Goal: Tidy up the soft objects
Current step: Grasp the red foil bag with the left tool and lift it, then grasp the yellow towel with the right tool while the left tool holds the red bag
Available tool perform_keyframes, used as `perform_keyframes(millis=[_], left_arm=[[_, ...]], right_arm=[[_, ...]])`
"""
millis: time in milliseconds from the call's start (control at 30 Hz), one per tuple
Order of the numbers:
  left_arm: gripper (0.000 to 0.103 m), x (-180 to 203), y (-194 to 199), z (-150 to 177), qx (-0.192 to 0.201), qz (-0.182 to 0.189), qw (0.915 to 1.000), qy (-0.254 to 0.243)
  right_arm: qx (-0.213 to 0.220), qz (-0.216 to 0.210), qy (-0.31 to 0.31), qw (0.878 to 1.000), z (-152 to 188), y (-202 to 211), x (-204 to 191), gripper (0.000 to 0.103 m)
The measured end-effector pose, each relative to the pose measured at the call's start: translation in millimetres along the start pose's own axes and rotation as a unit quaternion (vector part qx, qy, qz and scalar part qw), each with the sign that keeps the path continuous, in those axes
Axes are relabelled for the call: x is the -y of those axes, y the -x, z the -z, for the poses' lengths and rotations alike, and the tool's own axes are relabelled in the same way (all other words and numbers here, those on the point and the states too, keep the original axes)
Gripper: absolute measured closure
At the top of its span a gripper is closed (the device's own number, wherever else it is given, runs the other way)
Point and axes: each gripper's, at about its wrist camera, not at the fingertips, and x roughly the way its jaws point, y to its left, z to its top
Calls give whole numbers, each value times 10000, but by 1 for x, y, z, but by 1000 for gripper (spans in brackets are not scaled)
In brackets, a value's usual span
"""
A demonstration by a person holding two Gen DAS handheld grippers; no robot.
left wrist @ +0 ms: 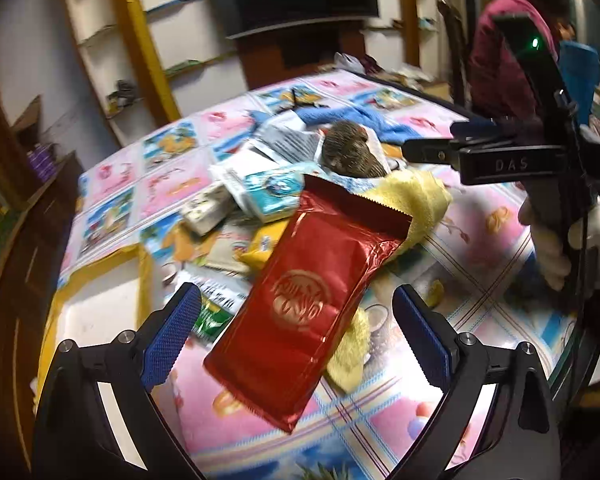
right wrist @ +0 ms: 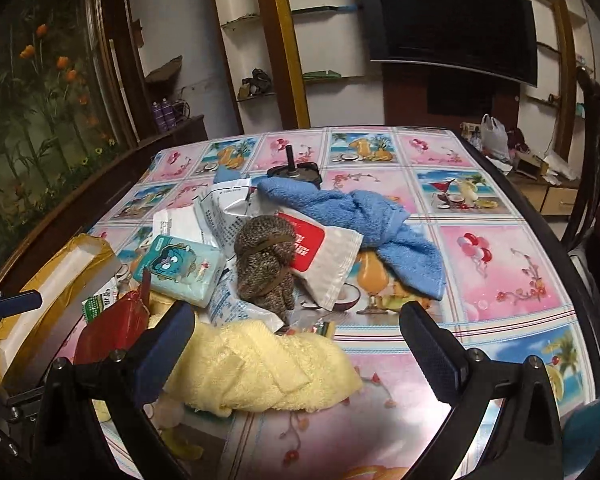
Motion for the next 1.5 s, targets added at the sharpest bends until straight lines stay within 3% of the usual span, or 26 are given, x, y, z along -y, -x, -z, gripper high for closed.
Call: perform_keyframes(millis=[267, 433, 500, 533, 600, 667, 800, 1100, 1267, 1500], left_arm=[[6, -10, -47, -16, -349, 227, 9985, -342], [6, 9, -72, -7, -902, 258, 9925, -786], [7, 6, -74, -5, -979, 344, 9926, -632], [7, -1, -74, -6, -1039, 580, 9922, -367], [24, -14, -72, -8, -1043, 900, 9904, 83], [28, -31, -70, -8, -1066, 1243, 9849, 569], [32, -32, -73, -4, -1198, 1106, 9844, 660], [41, -48, -54, 0, -810, 1190, 9793, 1425], [44, -59, -19, 6, -283, 1337, 9710, 1964], [45, -71, 36, 24, 383, 1385, 9582, 2472]], right_arm=[[-248, -131, -193, 9994, -1, -7, 7, 1], [-308, -111, -188, 9993, 0, -9, 7, 1], [-314, -105, -190, 9993, 0, -9, 7, 1], [-316, -100, -184, 9993, 1, -10, 7, 1], [-343, -74, -184, 9992, 1, -10, 7, 1], [-407, -71, -195, 9990, 2, -12, 8, 1], [-479, -21, -194, 9987, 3, -15, 8, 1], [-486, -109, -215, 9985, 3, -16, 7, 1], [-464, -594, -201, 9970, 3, -13, 3, 1], [-491, -1081, 618, 9910, 11, -8, -35, 1]])
